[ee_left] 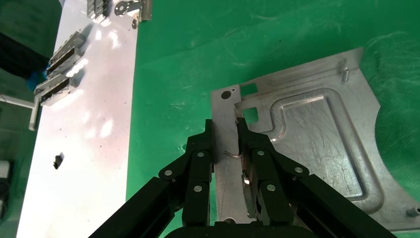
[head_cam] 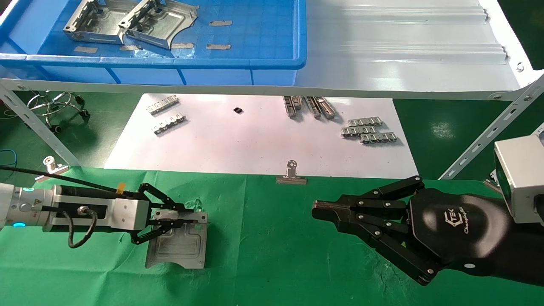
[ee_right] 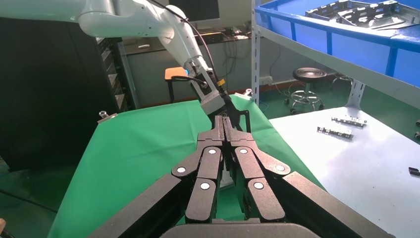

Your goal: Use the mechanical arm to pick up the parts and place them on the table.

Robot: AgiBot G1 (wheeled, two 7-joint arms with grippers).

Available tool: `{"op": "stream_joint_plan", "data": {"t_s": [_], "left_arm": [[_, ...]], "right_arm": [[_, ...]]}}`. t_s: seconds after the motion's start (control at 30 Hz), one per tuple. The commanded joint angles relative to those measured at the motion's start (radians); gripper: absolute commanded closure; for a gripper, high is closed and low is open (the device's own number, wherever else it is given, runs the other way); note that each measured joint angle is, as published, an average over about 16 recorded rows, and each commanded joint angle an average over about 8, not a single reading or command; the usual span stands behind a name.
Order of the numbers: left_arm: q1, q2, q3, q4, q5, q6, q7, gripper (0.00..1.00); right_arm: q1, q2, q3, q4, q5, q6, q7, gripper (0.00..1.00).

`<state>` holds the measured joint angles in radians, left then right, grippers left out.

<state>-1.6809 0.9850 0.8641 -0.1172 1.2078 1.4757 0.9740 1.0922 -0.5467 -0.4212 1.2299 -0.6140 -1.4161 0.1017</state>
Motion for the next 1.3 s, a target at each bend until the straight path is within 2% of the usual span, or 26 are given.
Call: {"op": "stream_joint_plan", "data": {"t_s": [0.03,0.4,0.67,0.7,0.93,0.97,1.3], "left_arm": [[-0.001,0.006,0.001,0.014,0.002,-0.006,0.015,0.00],[-0.023,0.017,-0.003,0.060,-0.004,0.035,0.028,0.00],[-0.052,0.005,-0.028,0.070,-0.049,0.116,-0.084,0.00],[-0.051,0.004,-0.032,0.067,-0.055,0.120,-0.102,0.00],[-0.006,-0.024,-0.076,-0.020,-0.091,0.118,-0.210,0.00],[0.005,-0.030,-0.085,-0.041,-0.098,0.117,-0.227,0.00],[0.115,-0.093,-0.177,-0.248,-0.168,0.099,-0.399,0.00]], "right_arm": [[0.000,0.000,0.000,0.000,0.000,0.000,0.000,1.00],[0.000,0.000,0.000,0.000,0.000,0.000,0.000,1.00],[0.000,0.000,0.000,0.000,0.000,0.000,0.000,0.99],[0.000,0.000,0.000,0.000,0.000,0.000,0.000,0.90],[0.000,0.000,0.000,0.000,0.000,0.000,0.000,0.04],[0.000,0.000,0.000,0.000,0.000,0.000,0.000,0.00],[0.000,0.000,0.000,0.000,0.000,0.000,0.000,0.00]]}}
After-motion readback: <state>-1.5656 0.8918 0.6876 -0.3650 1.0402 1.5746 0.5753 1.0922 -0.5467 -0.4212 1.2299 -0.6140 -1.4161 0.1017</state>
